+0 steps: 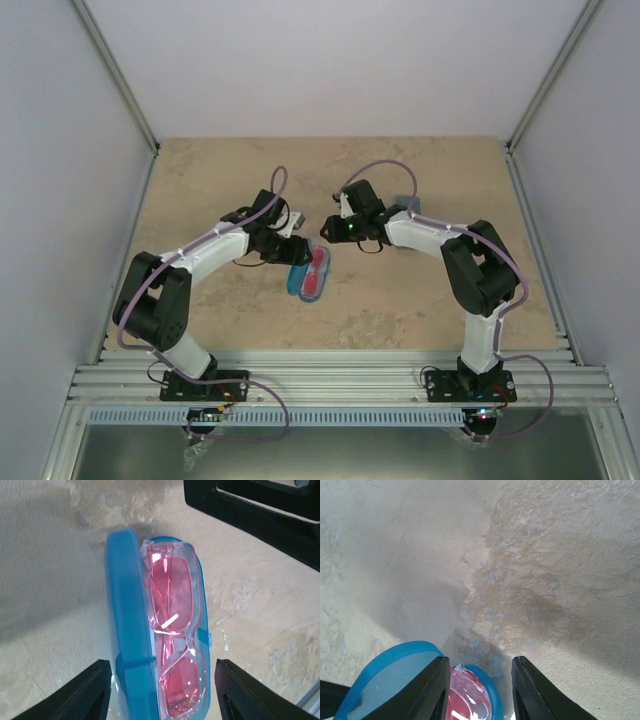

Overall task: Organize the sunglasses
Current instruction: Adjust the sunglasses case at the center of the board.

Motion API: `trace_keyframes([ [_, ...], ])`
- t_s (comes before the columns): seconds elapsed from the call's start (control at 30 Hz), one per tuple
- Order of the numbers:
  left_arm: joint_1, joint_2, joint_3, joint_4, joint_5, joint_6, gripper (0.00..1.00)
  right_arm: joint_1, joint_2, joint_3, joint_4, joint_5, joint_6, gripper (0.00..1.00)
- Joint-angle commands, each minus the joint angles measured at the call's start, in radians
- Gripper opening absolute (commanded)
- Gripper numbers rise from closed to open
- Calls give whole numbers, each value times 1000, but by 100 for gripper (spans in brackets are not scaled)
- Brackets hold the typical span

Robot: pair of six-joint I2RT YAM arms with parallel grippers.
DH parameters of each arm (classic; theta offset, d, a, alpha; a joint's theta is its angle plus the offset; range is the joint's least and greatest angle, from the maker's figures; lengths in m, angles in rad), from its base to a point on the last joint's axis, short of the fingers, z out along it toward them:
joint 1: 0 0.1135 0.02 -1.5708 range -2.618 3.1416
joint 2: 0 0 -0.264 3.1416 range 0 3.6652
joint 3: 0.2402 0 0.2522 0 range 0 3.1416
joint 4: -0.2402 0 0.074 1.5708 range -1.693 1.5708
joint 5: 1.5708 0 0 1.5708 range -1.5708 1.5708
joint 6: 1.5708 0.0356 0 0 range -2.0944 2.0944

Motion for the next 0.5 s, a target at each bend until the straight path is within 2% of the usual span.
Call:
trace_keyframes([
  [0.0, 1, -52, -43, -26, 31, -33, 57, 8, -19, -26, 23, 8, 18, 35],
  [0.3, -1, -94, -96, -75, 25, -44, 44, 15, -23, -34, 25, 0, 10, 35],
  [0.47, -4, -97, -96, -84, 23, -46, 32, 19, -21, -41, 31, -5, 6, 35],
])
